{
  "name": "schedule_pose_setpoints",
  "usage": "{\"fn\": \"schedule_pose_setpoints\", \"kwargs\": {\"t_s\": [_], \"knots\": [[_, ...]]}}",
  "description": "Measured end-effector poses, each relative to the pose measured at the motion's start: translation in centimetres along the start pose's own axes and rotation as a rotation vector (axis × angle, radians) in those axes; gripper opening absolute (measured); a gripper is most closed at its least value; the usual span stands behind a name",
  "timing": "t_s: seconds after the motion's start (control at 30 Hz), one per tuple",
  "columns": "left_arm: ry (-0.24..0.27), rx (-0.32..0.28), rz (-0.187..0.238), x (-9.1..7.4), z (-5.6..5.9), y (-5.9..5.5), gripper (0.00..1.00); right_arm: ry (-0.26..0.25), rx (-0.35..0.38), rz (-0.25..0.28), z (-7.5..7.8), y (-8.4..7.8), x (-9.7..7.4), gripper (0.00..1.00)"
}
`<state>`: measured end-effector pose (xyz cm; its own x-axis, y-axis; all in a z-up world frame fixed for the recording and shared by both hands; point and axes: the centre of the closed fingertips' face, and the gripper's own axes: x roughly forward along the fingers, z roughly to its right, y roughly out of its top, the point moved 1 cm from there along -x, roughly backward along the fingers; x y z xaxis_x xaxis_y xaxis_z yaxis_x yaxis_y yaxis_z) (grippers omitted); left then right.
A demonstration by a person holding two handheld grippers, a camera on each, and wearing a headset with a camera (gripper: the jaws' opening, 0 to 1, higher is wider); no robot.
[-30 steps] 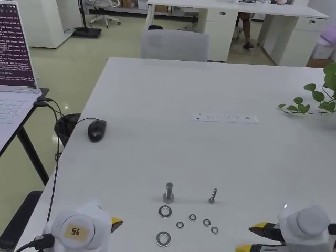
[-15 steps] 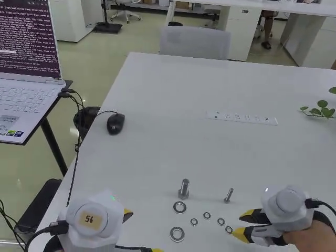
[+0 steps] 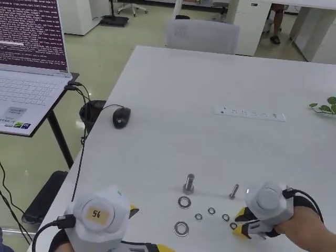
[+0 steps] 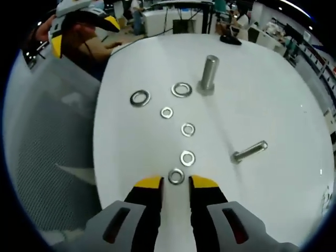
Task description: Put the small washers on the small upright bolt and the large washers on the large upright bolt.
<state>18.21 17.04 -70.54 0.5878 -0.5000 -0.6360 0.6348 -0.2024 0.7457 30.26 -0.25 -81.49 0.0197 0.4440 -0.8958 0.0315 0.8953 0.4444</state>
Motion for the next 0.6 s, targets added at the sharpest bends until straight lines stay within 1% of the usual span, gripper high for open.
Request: {"fn": "schedule_pose_setpoints", "kwargs": {"t_s": [0.03,0.13,0.2,0.3,0.37,0.47,0.6], "knots": [[0.0,-0.002,0.0,0.0,0.0,0.0,0.7,0.011,-0.012,-0.012,0.0,-0.1,0.1,0.2],[0.0,-0.007,-0.001,0.2,0.0,-0.1,0.7,0.029,-0.049,-0.024,0.1,-0.2,0.1,0.2],[-0.001,-0.009,-0.002,0.3,0.1,-0.1,0.7,0.039,-0.089,-0.035,0.1,-0.2,0.1,0.2],[-0.004,-0.008,-0.002,0.6,0.2,0.0,0.7,0.054,-0.136,-0.046,-0.3,-0.2,0.2,0.18],[-0.007,-0.009,0.0,0.9,0.3,0.1,0.7,0.052,-0.143,-0.048,-0.4,-0.1,0.3,0.14],[-0.01,-0.011,0.006,1.2,0.3,0.4,0.7,0.046,-0.141,-0.052,-0.3,-0.1,0.3,0.14],[-0.012,-0.008,0.011,1.4,0.3,0.7,0.7,0.031,-0.125,-0.042,-0.3,-0.1,0.3,0.14]]}}
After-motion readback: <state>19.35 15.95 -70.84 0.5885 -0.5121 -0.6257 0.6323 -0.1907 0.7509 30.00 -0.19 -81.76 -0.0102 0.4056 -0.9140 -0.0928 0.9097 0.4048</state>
